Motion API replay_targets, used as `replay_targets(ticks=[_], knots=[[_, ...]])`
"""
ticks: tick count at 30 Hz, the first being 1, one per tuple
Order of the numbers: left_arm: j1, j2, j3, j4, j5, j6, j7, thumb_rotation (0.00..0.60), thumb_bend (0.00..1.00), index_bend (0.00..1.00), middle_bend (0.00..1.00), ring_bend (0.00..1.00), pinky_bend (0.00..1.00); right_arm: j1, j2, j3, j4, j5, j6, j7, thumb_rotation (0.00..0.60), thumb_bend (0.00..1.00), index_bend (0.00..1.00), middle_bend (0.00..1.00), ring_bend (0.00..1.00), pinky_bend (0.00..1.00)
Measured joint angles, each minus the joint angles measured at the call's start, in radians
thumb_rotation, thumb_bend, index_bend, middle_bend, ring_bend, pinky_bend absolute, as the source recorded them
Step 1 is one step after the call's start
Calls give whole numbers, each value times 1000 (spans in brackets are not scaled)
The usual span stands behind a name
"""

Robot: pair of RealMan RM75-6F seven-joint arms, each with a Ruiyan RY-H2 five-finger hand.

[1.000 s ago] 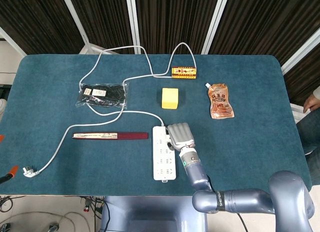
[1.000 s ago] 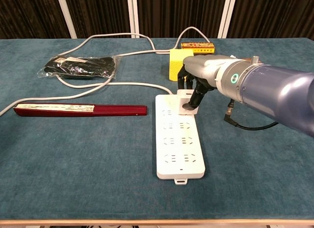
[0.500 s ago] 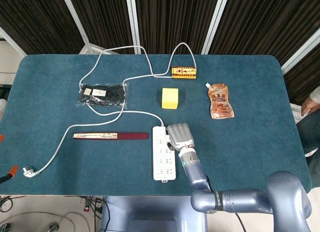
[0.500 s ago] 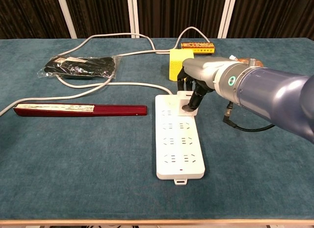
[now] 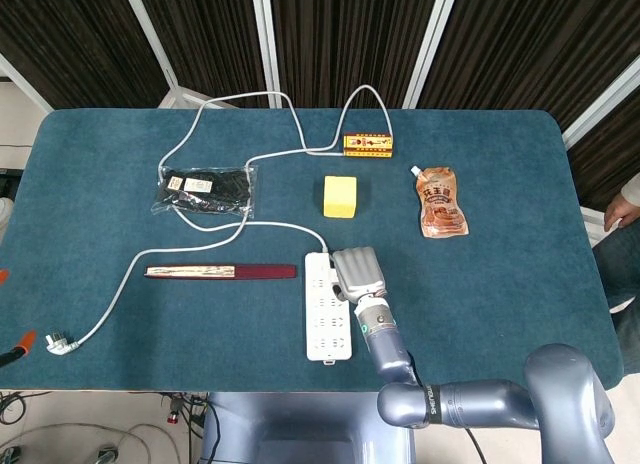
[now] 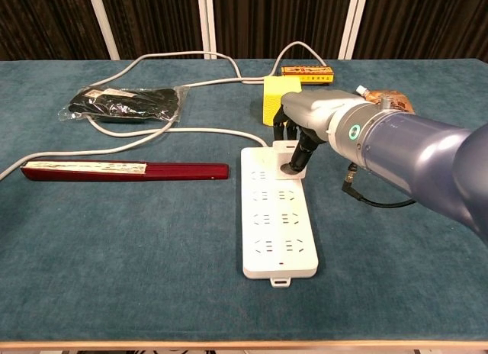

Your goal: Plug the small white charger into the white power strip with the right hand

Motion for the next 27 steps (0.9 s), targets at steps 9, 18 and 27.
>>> replay_targets(ticks=[9,18,27], knots=[[0,0,0,1,-1,0,1,600,171,160,14,0,0,-2,-15,-4,5,-12,15,-14,600,751,1000,859,952,953],[0,-1,-1,1,-2,0,2,600,171,161,14,0,0,-9,-39,-13,26,-24,27,-27,600,752,1000,865,961,972],[0,-1,-1,0,-2,0,2,600,171,162,14,0,0,-19,-49,-16,31,-26,21,-35,600,751,1000,867,964,1000]])
